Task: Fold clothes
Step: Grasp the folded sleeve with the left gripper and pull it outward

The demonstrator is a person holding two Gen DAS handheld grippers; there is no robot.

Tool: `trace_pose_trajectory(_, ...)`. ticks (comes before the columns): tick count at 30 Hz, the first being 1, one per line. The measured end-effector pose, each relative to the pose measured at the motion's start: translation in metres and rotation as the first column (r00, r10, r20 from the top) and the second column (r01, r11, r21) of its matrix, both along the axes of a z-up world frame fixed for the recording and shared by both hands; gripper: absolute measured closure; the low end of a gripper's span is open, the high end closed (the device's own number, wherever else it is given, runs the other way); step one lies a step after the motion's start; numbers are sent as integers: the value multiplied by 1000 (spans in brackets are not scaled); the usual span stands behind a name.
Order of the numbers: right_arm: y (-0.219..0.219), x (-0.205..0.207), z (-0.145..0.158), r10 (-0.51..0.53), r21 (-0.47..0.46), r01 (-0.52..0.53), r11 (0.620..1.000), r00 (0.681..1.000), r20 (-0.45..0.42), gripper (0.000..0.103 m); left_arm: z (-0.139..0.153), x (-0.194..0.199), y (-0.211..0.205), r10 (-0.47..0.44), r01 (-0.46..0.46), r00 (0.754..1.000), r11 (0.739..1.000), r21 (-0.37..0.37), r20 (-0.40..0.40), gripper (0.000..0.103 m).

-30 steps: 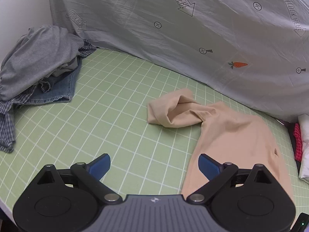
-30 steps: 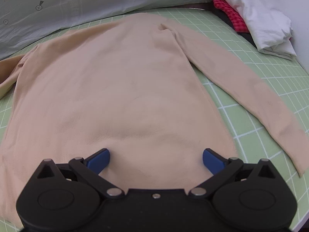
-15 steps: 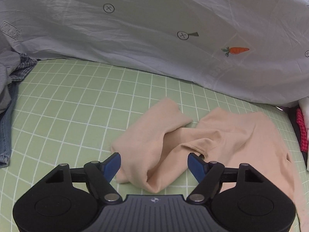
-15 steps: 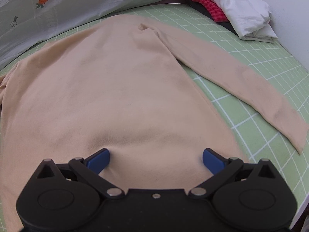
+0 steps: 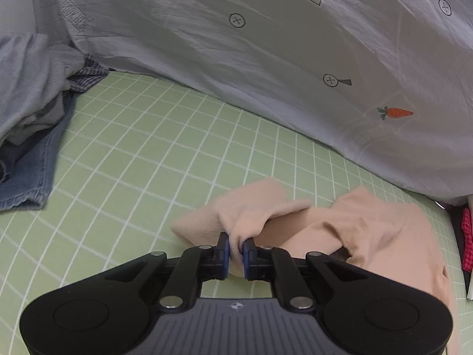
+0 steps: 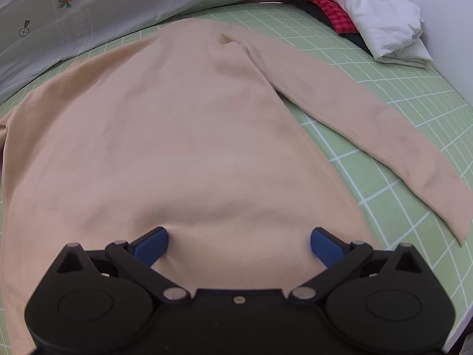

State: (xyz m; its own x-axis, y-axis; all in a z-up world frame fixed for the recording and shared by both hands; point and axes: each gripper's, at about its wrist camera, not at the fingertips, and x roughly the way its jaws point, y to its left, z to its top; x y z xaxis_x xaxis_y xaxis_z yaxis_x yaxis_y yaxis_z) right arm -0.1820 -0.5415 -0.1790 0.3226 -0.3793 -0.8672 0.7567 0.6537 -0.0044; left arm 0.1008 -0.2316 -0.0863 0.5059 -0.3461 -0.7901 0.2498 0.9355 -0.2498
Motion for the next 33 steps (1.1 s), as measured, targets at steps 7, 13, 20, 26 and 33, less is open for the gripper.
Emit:
trace_pose_trajectory(7,3,-3,0,7,-23,-6,1000,1000,20,0,-16,-56,21,-21,28,991,998,51,-134,64)
trace_pose_trajectory(13,6,-7,-3,7,-54,-5,999,999,49,0,4,-53,9,-50,51,999,995,83,-10,14)
trace_pose_trajectory(20,8,-7,-4,-21,-68,26,997,998,67,0,-8,-26,-19,-102,106,994,978,179,-30,9)
trace_pose_trajectory(26,8,-5,-5,-44,-72,49,996,997,70,0,-32,-13,-36,-184,200,979,942,269,-84,11)
trace_pose_trajectory(33,5,-2,-5,-62,-69,67,995,996,68,0,-30,-5,-29,-188,200,979,951,237,-72,92)
